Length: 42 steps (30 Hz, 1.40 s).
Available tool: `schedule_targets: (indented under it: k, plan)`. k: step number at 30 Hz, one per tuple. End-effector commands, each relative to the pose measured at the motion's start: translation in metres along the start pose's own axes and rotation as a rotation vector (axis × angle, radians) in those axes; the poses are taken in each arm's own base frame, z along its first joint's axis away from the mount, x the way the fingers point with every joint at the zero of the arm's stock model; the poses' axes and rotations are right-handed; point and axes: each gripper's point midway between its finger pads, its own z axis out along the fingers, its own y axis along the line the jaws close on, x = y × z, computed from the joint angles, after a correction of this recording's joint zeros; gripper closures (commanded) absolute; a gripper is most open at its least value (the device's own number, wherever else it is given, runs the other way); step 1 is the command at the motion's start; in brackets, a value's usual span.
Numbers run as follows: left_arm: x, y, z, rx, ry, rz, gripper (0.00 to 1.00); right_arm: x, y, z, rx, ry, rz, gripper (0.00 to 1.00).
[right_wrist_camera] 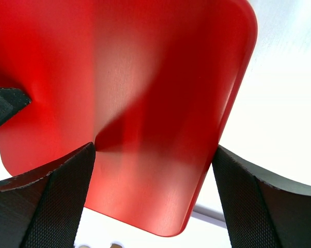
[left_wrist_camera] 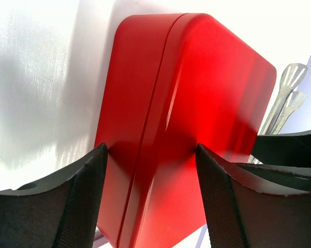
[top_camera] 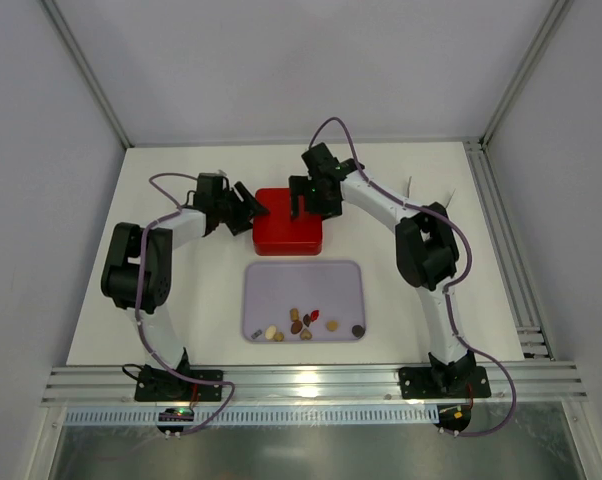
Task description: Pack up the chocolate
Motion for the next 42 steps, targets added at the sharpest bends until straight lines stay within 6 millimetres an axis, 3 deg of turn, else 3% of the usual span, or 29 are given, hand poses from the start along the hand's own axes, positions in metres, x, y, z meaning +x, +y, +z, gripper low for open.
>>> schedule_targets:
  k: [1,3,6,9,15,23,26,29,35,38,42]
  plan:
    - [0.037,0.010,0.002,-0.041,0.093,-0.015,0.37,0.019,0.019,0.007,-0.052,0.009,-0.051,0.08]
    - [0.041,0.019,0.004,-0.079,0.098,-0.019,0.39,0.018,0.022,0.003,-0.070,-0.012,-0.049,0.08]
    - [0.046,0.033,0.005,-0.136,0.099,-0.028,0.44,0.037,0.012,0.010,-0.061,0.009,-0.042,0.09]
    - [0.053,0.045,0.007,-0.187,0.107,-0.030,0.47,0.041,0.010,0.008,-0.073,-0.003,-0.032,0.08]
    - [0.061,0.066,0.005,-0.296,0.097,-0.021,0.51,0.068,-0.001,0.010,-0.092,0.013,0.000,0.09]
    - [0.077,0.088,-0.002,-0.421,0.125,0.012,0.50,0.080,-0.006,0.013,-0.112,0.024,0.021,0.18]
    - [0.084,0.094,-0.005,-0.465,0.144,0.042,0.45,0.080,-0.008,0.014,-0.114,0.022,0.026,0.18]
    - [0.093,0.098,-0.005,-0.494,0.166,0.061,0.39,0.082,-0.010,0.017,-0.122,0.033,0.036,0.28]
    - [0.110,0.112,-0.004,-0.538,0.206,0.071,0.36,0.090,-0.017,0.021,-0.109,0.047,0.042,0.35]
    - [0.118,0.118,-0.006,-0.554,0.225,0.072,0.31,0.093,-0.026,0.021,-0.104,0.053,0.058,0.35]
    - [0.125,0.123,-0.011,-0.562,0.241,0.078,0.25,0.096,-0.032,0.017,-0.125,0.049,0.079,0.23]
